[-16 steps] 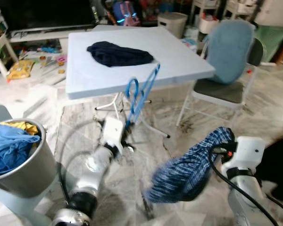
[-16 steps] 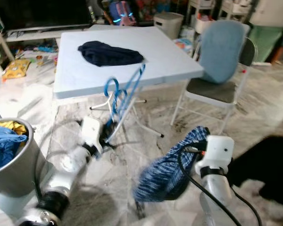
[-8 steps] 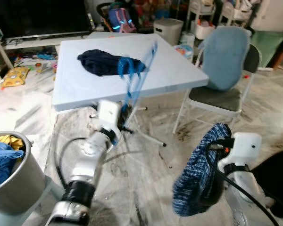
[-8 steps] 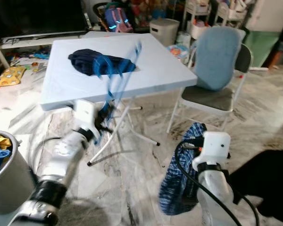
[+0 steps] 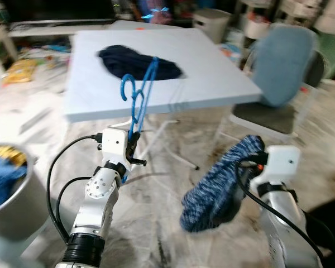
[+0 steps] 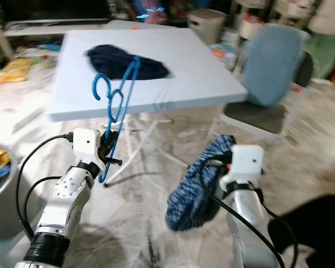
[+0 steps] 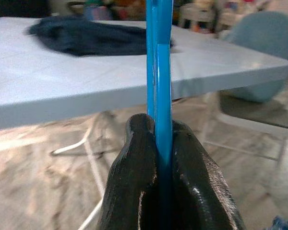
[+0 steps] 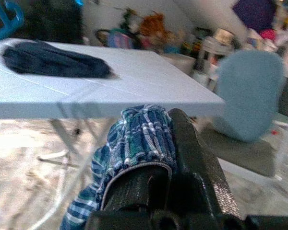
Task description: Hang hanger
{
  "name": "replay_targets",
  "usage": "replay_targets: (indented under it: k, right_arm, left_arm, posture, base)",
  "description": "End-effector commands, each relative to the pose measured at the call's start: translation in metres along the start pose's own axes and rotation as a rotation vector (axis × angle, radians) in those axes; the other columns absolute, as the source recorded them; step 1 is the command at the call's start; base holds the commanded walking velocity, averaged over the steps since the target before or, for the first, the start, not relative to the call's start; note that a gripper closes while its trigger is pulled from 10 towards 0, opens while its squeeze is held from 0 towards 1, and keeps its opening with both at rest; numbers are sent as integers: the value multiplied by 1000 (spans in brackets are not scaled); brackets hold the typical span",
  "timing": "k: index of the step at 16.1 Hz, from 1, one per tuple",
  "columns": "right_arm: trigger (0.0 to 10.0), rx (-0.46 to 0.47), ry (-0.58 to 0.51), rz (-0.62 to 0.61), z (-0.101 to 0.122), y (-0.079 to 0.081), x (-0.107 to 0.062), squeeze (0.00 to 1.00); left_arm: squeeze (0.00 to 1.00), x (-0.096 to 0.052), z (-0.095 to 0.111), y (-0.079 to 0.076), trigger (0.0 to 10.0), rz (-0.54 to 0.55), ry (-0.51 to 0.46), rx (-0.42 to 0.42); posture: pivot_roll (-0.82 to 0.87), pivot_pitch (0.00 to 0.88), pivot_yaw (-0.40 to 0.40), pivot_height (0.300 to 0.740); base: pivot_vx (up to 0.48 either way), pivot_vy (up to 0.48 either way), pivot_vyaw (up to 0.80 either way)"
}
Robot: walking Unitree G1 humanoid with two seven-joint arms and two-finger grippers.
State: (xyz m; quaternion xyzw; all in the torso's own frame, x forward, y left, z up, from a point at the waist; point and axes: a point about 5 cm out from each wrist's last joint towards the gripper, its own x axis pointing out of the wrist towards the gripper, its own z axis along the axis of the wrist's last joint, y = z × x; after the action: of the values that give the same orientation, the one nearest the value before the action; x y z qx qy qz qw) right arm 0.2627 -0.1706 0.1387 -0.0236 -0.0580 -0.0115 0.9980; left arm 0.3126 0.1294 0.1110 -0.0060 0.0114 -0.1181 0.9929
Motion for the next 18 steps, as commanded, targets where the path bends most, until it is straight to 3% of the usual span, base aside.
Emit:
replay_targets:
  k: [1,18]
  right_arm:
    - [10000,-2,-6,-8,1,-2,0,0]
    - [10000,-54,-8,-7,-1,-8,-6,0]
  left_arm:
    - [0,1,6,-1,10000,-2,-18,-1]
    - [0,7,6,-12,10000,-56,-6,-31]
  posture:
    - [85,0,-58,740]
    - [62,0,-46,740]
  base:
    - [277,0,431]
    - [389,0,91]
